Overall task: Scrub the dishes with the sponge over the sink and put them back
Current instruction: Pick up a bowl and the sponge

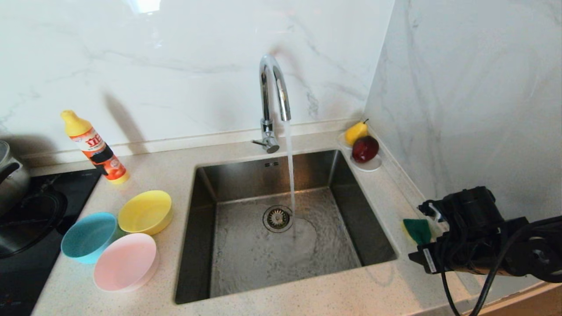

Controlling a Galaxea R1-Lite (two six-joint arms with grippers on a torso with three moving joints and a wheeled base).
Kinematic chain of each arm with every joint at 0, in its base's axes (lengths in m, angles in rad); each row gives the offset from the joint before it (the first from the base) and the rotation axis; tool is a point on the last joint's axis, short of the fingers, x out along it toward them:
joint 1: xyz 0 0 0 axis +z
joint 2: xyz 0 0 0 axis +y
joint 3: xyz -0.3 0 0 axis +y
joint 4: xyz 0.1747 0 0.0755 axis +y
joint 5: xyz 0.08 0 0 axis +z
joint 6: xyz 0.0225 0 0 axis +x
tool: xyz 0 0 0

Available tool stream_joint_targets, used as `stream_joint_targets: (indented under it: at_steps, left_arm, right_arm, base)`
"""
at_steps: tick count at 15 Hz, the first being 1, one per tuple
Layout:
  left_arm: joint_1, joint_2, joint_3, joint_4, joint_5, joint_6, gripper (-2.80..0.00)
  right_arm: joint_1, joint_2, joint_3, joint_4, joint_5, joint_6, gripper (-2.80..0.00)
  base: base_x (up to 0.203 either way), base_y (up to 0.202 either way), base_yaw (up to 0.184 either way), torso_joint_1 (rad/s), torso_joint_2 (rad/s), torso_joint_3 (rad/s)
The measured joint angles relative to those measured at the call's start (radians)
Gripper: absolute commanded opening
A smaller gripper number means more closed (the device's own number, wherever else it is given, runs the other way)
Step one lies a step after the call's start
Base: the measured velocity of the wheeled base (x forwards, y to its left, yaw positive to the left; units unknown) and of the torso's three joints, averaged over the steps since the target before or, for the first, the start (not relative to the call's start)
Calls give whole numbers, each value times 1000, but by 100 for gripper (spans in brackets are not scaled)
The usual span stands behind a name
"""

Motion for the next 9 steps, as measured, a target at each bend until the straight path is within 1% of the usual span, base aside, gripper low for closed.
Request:
stream_joint_targets:
  at_steps: [3, 9]
  left_arm:
    - [0, 0, 0, 0, 0, 0, -280]
    - [-1, 0, 0, 0, 0, 0, -280]
  right_arm:
    - [-1, 14, -6, -12, 0, 5, 0]
    - [-9, 58, -66, -14, -7, 7, 0]
  base:
    - [0, 0, 0, 0, 0, 0]
    - [0, 0, 0, 0, 0, 0]
